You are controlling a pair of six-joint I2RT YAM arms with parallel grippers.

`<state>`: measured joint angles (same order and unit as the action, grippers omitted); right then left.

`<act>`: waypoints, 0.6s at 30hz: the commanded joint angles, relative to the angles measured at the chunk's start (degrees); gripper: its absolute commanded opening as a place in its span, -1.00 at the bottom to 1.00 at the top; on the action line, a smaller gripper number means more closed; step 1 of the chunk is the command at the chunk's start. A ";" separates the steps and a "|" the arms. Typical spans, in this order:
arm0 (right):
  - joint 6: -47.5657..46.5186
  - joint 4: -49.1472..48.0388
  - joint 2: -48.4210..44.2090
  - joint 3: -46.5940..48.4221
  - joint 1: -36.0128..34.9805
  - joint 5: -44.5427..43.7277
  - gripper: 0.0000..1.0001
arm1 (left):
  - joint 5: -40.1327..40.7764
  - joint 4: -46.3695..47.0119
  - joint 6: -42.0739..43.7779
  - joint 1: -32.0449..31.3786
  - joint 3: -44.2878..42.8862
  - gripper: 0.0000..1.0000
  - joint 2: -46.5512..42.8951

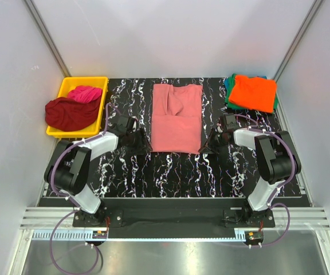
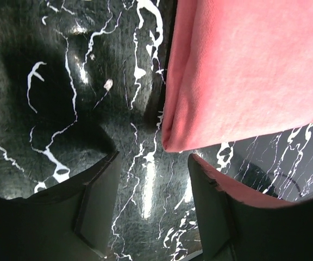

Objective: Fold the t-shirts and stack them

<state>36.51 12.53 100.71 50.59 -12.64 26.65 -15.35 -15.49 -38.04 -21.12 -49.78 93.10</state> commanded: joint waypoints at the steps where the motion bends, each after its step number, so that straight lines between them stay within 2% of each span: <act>1: -0.48 -0.76 -0.59 0.21 -0.54 -0.02 -0.97 | -1.96 4.49 -0.63 -0.50 0.65 0.12 1.55; 11: -0.92 -0.41 0.81 2.23 -0.54 1.03 -1.00 | -2.84 9.07 -2.12 -0.85 1.52 -0.04 5.34; 15: -1.27 -0.49 0.98 1.80 -0.54 0.86 -1.00 | -2.84 9.42 -2.39 -0.94 1.79 -0.34 5.43; 16: -1.18 -0.58 0.90 1.62 -0.45 0.77 -1.00 | -2.84 9.60 -2.56 -1.02 1.96 -0.49 5.25; 18: -1.18 -0.84 0.55 0.92 -0.54 0.86 -1.00 | -2.93 10.12 -2.74 -1.29 2.32 -0.61 4.81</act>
<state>36.32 12.69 101.16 51.09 -12.64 27.11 -18.28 -6.96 -40.97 -21.82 -48.77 97.60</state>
